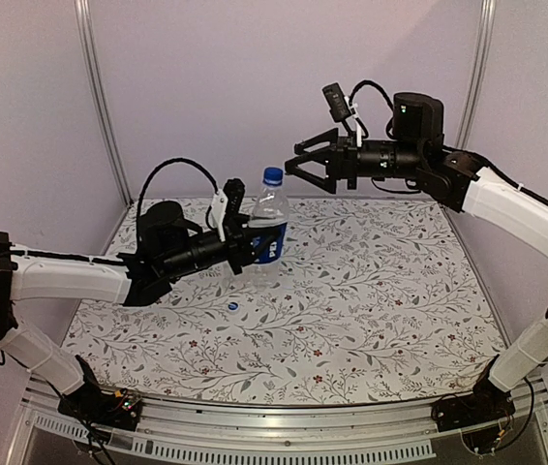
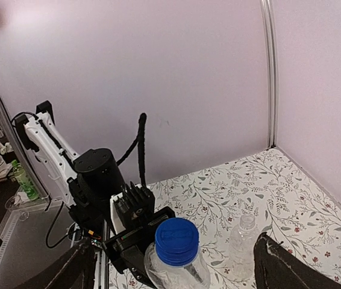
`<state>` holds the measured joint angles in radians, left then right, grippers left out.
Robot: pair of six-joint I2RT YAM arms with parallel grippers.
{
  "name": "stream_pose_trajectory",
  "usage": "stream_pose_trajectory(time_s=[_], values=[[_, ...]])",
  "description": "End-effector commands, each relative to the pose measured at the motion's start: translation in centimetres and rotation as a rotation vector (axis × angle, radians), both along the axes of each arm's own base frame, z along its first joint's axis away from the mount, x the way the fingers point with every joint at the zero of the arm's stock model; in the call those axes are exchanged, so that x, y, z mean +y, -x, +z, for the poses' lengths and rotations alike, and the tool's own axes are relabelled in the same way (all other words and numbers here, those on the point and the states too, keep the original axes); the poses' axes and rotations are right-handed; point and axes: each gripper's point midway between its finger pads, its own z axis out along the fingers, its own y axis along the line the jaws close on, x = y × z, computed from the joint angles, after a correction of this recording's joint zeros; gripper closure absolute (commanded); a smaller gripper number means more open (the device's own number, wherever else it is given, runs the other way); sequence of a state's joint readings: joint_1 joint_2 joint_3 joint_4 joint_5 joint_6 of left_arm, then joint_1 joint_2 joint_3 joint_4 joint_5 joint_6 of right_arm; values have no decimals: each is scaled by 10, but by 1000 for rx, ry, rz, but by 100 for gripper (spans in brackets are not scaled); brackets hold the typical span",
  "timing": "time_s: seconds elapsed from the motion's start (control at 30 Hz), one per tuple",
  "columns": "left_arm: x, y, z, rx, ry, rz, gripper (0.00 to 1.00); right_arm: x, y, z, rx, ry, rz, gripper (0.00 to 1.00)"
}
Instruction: Unscrew the bottle caps
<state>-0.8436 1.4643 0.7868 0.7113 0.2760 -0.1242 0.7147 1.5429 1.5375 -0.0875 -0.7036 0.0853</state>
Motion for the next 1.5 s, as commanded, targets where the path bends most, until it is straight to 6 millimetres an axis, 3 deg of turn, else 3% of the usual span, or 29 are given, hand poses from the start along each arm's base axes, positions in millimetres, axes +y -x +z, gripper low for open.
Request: stream_pose_trajectory(time_s=[0.0,0.3,0.5,0.7,1.03,1.47], values=[[3,-10,6,-13,6,96,73,4,-23,8,60,-25,-180,11],[0,-12,1,-23,-13,122,72,31,-29,-5,106,7,-216,17],[-2,-12,1,-25,-18,123,72,43,-27,-14,114,35,-205,26],[-1,-13,-2,-28,-28,130,72,48,-24,-20,117,49,-179,43],[-1,-12,-1,-31,-28,132,72,52,-23,-27,128,65,-163,53],[1,-12,-1,-35,-35,136,72,53,-17,-27,121,65,-133,82]])
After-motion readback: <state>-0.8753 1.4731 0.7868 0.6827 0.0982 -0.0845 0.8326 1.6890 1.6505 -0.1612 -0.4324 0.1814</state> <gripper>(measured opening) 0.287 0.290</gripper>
